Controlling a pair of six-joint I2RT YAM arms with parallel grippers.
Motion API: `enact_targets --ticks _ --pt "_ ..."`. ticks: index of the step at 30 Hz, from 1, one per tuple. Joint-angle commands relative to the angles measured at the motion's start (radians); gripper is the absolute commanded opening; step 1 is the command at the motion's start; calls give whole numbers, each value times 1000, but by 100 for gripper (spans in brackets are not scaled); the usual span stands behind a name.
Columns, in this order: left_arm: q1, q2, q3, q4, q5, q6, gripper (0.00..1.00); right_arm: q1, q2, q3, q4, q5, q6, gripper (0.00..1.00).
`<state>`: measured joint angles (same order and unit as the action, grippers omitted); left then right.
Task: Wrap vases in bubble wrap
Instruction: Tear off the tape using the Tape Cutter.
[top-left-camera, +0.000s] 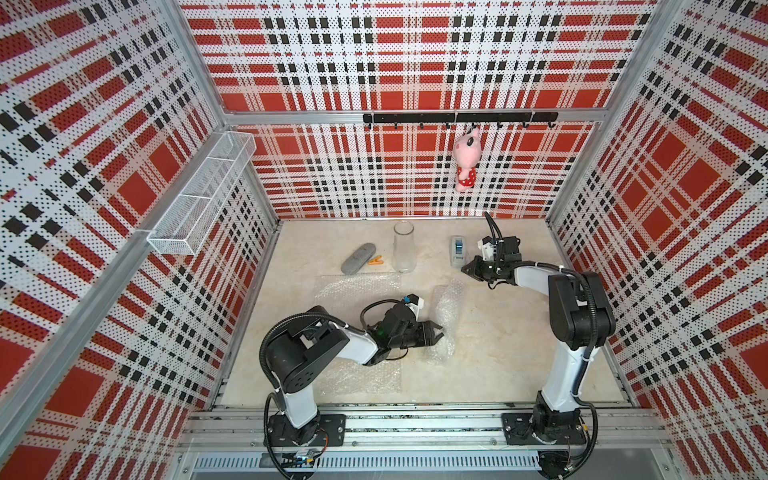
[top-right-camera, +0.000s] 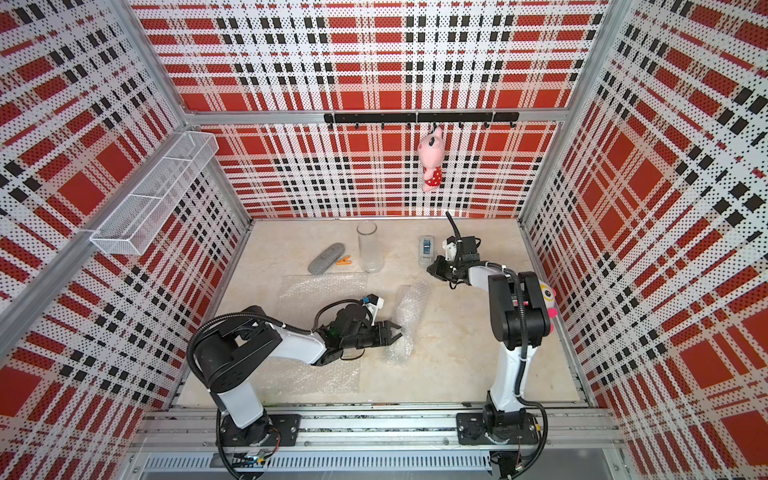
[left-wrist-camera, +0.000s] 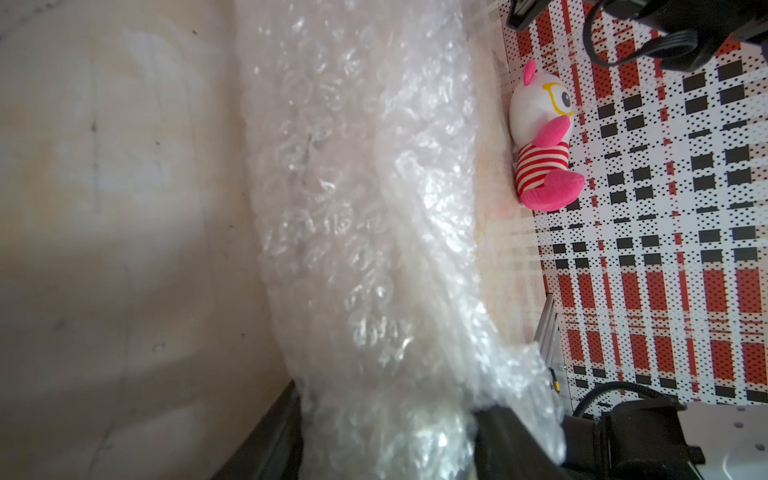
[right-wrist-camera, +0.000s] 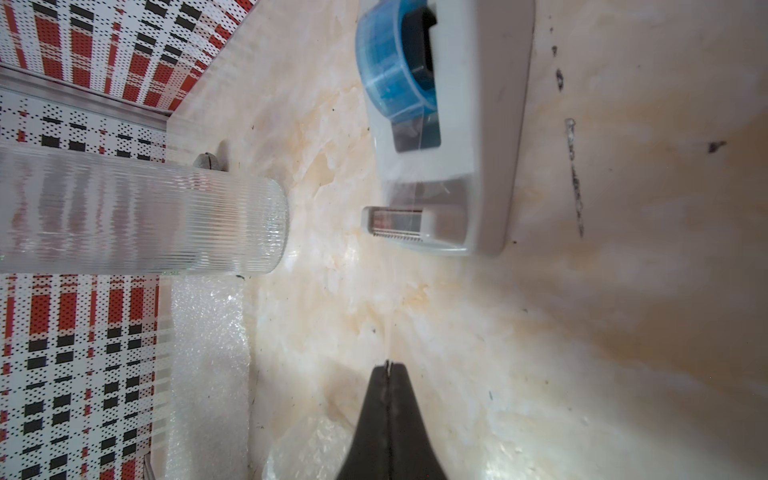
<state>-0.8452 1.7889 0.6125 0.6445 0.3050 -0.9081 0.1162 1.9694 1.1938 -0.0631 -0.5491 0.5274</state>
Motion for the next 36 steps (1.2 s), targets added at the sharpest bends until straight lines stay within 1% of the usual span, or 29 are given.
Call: enact_targets --ticks 1,4,7,12,17,19,21,23,24,26,27,30,36 --pt "-12 44 -11 -126 -6 21 31 4 24 -7 -35 78 -33 0" --pt "-13 41 -13 -126 -7 21 31 -9 39 15 -73 158 -54 0" --pt "-14 36 -16 -126 -9 20 31 -29 55 46 -108 211 -71 0" --pt "-14 36 -16 -126 -10 20 31 -56 68 86 -141 253 -93 0" --pt "-14 42 -10 -126 -8 20 31 -67 74 118 -170 267 -114 0" --pt "-14 44 -8 -126 -5 20 31 -69 68 122 -175 262 -119 0" --pt "-14 47 -7 -126 -4 20 31 -69 50 113 -155 213 -136 0" --pt "-14 47 -5 -127 -4 20 31 -69 7 43 -32 125 -143 0" --pt "-14 49 -5 -128 -4 21 31 -68 -16 5 42 69 -151 21" --pt "-14 51 -3 -127 -1 21 31 -67 -41 -49 157 -26 -160 38" --pt "-15 52 -3 -128 -1 22 31 -65 -44 -61 189 -52 -158 45" --pt "-15 55 0 -128 5 24 31 -60 -14 -33 189 -104 -166 58" --pt "-15 46 -1 -134 -1 23 31 -24 27 10 127 -62 -228 70"
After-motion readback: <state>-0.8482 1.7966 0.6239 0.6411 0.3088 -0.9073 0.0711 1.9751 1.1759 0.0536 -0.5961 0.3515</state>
